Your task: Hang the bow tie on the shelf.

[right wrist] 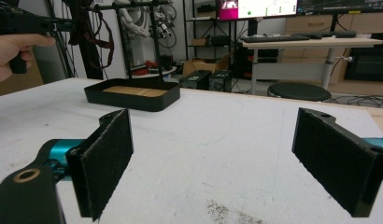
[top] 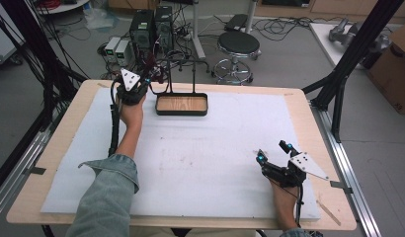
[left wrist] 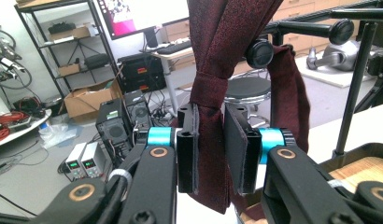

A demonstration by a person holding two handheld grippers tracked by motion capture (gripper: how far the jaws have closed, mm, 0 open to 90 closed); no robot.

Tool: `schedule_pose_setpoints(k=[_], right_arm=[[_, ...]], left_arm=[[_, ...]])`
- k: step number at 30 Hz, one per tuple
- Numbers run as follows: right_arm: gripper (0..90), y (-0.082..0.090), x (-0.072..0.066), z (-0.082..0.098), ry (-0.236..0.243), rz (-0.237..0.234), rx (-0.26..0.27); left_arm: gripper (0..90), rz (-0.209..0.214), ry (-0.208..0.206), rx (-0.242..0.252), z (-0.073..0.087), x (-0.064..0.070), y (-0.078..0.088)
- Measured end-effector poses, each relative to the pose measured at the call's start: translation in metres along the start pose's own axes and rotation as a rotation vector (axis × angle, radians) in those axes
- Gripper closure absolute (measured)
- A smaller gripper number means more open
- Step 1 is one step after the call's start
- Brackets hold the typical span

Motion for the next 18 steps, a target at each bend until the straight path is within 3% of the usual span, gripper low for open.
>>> schedule_pose_setpoints(k=[11, 18], right_arm=[[11.7, 0.0, 0.0, 0.0, 0.001, 0.001, 0.001], [11.8, 0.0, 0.0, 0.0, -0.002, 0.003, -0.001]], left_arm=[[67.2, 0.02, 0.003, 0.018, -0.008, -0.007, 0.008], [64.8, 0.042, 0.007, 0.031, -0.013, -0.015, 0.023]])
Point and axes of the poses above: each handheld gripper's, and its own axes: y roughly backward along the jaws, z roughly out of its underside, x roughly to its right, the point moved 2 cm from there along -y, roughly forward along the jaws, and after that the axes turned 5 degrees about y, right-handed, at the moved point
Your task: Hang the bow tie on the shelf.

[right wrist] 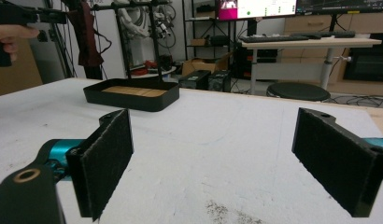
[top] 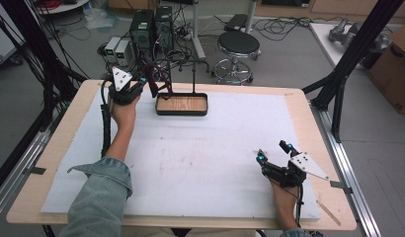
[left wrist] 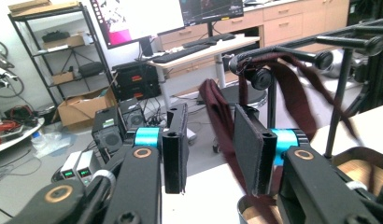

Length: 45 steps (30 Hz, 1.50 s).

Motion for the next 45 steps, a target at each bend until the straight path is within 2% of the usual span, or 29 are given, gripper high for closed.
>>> schedule_pose_setpoints(k=[12, 21, 28, 35, 45], right_arm=[[11.7, 0.0, 0.001, 0.0, 0.007, 0.004, 0.005], [11.7, -0.001, 0.001, 0.0, 0.003, 0.006, 0.001], [11.7, -0.001, 0.001, 0.0, 0.001, 0.009, -0.002], [11.7, -0.001, 0.002, 0.0, 0.001, 0.01, -0.004], [11.7, -0.001, 0.001, 0.0, 0.009, 0.013, -0.008]], left_arm=[[56.0, 0.097, -0.006, -0.007, -0.013, -0.009, 0.04], [52.6, 0.169, -0.011, -0.008, -0.019, -0.003, 0.066], [46.8, 0.246, -0.005, -0.05, -0.016, 0.002, 0.08], [38.5, 0.282, 0.021, -0.066, -0.008, 0.004, 0.099], [32.5, 0.292, 0.035, -0.059, 0.011, 0.005, 0.131]])
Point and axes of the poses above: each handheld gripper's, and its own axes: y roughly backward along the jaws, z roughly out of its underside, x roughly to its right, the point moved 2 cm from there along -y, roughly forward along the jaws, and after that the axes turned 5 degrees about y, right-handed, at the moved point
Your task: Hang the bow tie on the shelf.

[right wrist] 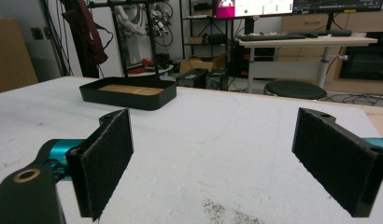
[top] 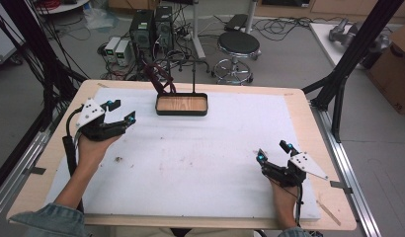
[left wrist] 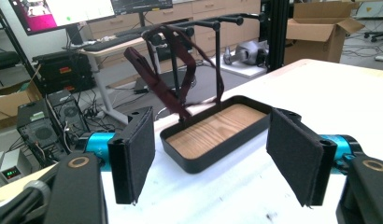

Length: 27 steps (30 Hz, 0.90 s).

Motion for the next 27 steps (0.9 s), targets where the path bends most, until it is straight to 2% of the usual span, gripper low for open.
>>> schedule_pose_setpoints(k=[4, 8, 10, 12, 14, 20, 27], right_arm=[[11.8, 0.0, 0.0, 0.0, 0.0, 0.003, -0.003], [11.7, 0.0, -0.001, 0.0, 0.004, 0.002, -0.003], [11.7, -0.001, 0.0, 0.0, 0.006, 0.003, -0.002], [11.7, -0.001, 0.0, 0.0, 0.005, 0.003, -0.004], [11.8, -0.001, -0.001, 0.0, 0.003, 0.001, -0.007], [11.7, -0.001, 0.0, 0.0, 0.003, 0.002, -0.011], [11.7, -0.001, -0.001, 0.0, 0.005, 0.003, -0.012]], left_arm=[[30.5, 0.013, 0.011, -0.001, 0.006, 0.005, 0.01], [29.2, 0.014, 0.002, 0.016, 0.013, 0.011, 0.018], [28.2, 0.005, -0.017, 0.011, 0.017, 0.013, 0.021], [27.9, 0.008, -0.016, 0.01, 0.021, 0.016, 0.024], [27.4, 0.008, -0.021, -0.002, 0.026, 0.017, 0.025], [26.9, 0.016, 0.001, -0.027, 0.042, 0.019, 0.03], [25.2, -0.008, 0.021, -0.071, 0.06, 0.017, 0.033]])
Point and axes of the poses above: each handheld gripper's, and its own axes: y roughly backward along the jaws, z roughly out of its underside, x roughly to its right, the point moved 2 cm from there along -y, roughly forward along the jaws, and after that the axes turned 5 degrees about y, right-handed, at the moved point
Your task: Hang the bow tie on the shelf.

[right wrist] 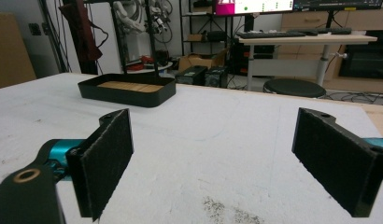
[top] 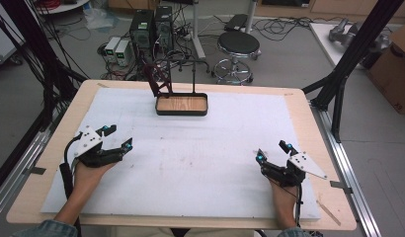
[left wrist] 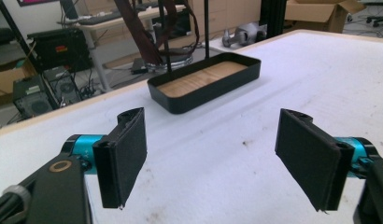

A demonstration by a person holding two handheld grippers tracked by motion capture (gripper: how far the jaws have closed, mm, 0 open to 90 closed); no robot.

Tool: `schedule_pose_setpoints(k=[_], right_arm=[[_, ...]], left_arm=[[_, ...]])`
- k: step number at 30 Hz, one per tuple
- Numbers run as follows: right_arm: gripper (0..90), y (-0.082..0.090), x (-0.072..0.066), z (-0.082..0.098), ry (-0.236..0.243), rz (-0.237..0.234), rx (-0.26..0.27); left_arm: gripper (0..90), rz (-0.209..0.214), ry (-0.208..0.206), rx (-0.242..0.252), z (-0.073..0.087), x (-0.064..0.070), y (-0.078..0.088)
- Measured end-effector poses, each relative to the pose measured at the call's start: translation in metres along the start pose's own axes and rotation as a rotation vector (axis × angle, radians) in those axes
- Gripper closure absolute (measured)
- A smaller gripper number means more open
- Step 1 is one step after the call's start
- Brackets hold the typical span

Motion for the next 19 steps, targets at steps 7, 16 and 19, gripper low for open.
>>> schedule_pose_setpoints(k=[7, 16, 19], right_arm=[[11.8, 0.0, 0.001, 0.0, -0.001, -0.003, -0.001], [11.7, 0.0, 0.001, 0.0, -0.002, -0.005, -0.006], [11.7, -0.001, 0.0, 0.0, -0.004, -0.004, -0.006]], left_arm=[[23.5, -0.007, 0.018, -0.038, 0.011, 0.001, 0.0], [23.5, -0.006, 0.017, -0.054, 0.016, 0.002, -0.002], [23.5, 0.0, 0.038, -0.057, 0.018, 0.0, -0.002]])
Point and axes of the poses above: each handheld gripper's, and its own axes: y roughly backward along the jaws, z roughly out of its underside, x roughly to its right, the point moved 2 cm from there along -y, roughly forward along the jaws, and after that the axes turned 5 degrees about y, right-handed, at the moved point
